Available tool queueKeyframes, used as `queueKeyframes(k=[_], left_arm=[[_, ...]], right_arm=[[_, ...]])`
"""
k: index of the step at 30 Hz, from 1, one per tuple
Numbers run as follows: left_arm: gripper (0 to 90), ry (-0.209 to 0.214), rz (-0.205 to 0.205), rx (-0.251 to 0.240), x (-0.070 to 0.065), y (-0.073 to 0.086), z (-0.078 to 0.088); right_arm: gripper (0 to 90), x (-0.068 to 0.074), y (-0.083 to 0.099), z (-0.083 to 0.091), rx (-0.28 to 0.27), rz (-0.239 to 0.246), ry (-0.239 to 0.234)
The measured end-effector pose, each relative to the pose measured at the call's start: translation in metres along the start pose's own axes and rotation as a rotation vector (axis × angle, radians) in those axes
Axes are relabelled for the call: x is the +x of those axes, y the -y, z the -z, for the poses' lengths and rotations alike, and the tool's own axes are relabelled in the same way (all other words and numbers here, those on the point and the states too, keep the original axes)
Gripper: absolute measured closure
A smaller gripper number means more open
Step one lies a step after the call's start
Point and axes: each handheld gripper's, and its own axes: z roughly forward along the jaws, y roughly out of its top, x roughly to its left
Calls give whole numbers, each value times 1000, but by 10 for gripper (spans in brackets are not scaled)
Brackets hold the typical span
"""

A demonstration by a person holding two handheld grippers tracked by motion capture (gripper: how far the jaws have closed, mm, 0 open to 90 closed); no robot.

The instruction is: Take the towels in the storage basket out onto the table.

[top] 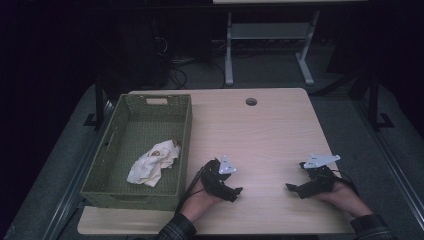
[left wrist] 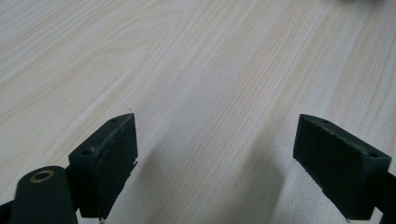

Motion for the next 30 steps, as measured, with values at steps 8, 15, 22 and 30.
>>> queueKeyframes(k=[8, 15, 22, 30], left_arm=[[131, -13, 2, -4, -1, -3, 7], [131, -10, 16, -22, 2, -6, 13], [131, -23, 6, -15, 2, -8, 17], [132, -24, 8, -3, 3, -10, 21]], right_arm=[[4, 0, 0, 0, 0, 0, 0], [4, 0, 0, 0, 0, 0, 0], [4, 0, 0, 0, -1, 0, 0], [4, 0, 0, 0, -1, 0, 0]])
